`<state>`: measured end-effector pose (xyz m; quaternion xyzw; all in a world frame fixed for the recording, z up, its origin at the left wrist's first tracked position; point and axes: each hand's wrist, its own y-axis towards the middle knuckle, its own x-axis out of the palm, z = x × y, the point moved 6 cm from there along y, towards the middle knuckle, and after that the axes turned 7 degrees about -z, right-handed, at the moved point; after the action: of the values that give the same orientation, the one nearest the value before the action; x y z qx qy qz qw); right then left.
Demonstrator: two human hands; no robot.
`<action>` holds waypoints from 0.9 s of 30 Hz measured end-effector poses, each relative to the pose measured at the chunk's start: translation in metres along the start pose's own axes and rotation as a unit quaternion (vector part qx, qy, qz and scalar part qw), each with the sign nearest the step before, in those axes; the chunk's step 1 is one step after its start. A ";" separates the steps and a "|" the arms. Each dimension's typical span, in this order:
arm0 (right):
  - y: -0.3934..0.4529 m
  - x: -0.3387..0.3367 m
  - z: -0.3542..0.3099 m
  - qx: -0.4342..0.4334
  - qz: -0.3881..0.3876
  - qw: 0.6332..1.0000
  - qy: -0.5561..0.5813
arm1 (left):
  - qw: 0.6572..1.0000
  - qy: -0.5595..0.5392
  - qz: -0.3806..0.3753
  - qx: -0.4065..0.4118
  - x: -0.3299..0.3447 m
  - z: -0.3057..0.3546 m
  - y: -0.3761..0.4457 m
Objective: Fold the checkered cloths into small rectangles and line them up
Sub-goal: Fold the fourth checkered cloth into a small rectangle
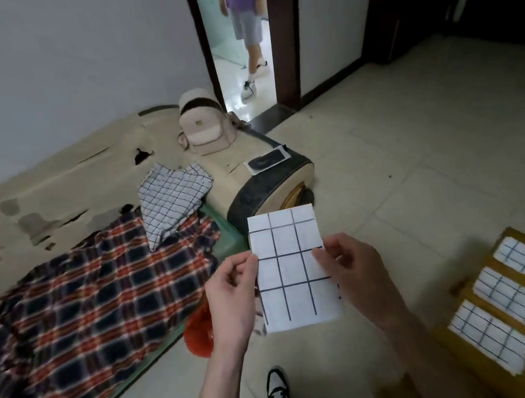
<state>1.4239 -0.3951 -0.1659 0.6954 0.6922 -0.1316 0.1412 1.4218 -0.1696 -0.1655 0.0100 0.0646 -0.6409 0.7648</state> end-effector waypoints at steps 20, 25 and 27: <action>0.107 -0.042 0.016 0.125 0.254 0.955 0.085 | 0.962 0.033 -0.267 0.053 0.116 0.022 0.209; 0.105 -0.071 0.035 0.129 0.295 0.942 0.095 | 0.948 0.047 -0.311 0.056 0.167 0.027 0.214; 0.106 -0.086 0.044 0.133 0.308 0.937 0.095 | 0.941 0.040 -0.332 0.040 0.191 0.022 0.220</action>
<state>1.5301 -0.4913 -0.1722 0.8964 0.4302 -0.1055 0.0146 1.6725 -0.3194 -0.1801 0.0443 0.0688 -0.8598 0.5040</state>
